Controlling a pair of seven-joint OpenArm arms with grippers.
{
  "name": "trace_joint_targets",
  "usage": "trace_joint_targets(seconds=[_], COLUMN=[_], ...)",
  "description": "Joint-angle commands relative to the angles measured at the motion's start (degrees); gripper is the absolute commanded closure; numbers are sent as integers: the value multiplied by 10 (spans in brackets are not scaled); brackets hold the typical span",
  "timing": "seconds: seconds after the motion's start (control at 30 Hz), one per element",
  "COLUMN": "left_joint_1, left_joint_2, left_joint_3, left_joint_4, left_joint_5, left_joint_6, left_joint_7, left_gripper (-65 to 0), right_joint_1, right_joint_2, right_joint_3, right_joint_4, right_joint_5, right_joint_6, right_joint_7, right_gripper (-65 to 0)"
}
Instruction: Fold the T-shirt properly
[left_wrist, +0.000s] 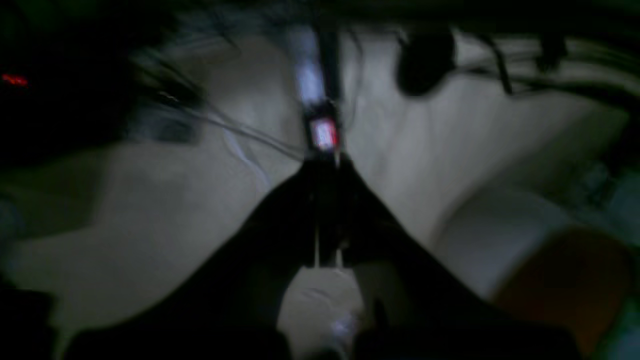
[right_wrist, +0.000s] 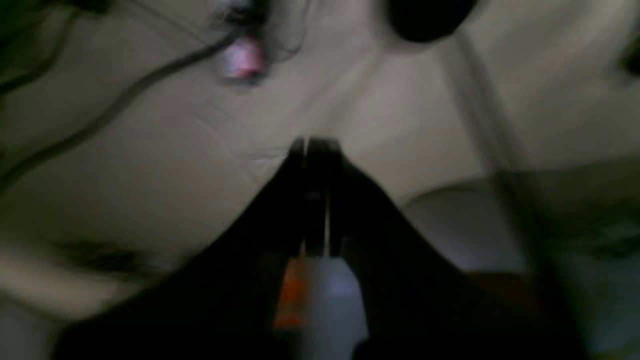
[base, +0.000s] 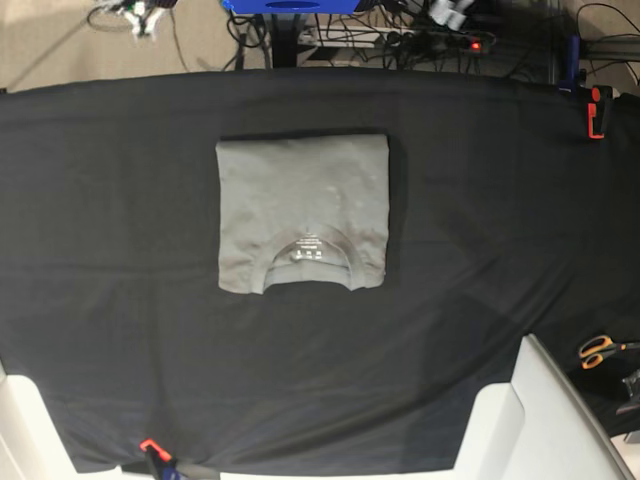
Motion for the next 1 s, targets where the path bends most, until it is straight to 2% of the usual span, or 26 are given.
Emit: trace_joint_targets(seconds=[0.0,0.03,0.1,0.17,0.23,0.47,0.57,0.97], left_joint_1=[-21,-44,-59,-60,-63,-67,-68,-88], left_joint_2=[1,9,19,30,37,31,26,27], left_joint_3=[12,24,40,58,72,71,74,75], left_joint_4=[-51,-89,-109,-89,-67,-51,-50,-52], left_joint_5=[10,21,34,50,59,55,56,56], left_joint_6=[12,41,109,158,182,194,194,194], left_joint_7=[-32,-63,-99,-92,-71,-62,-63,-59], left_gripper=[0,0,0,0,0,0,0,0], right_joint_1=[11,20,23,24,24,18,17,15], right_joint_2=[-21,-41,-65,-67,-67,-70,-71,-66], right_joint_3=[-35,-65,-93,-93,-88,75,123,138], right_joint_4=[-50,-101,-112,-112,-112,-112,-112,-92], right_joint_5=[2,3,3,4,4,4,4,3], right_joint_6=[4,4,4,4,1,1,1,1], right_joint_7=[39,89,166,181,181,181,181,182], right_gripper=[-5,-6,-6,-6,-6,-6,-6,-6])
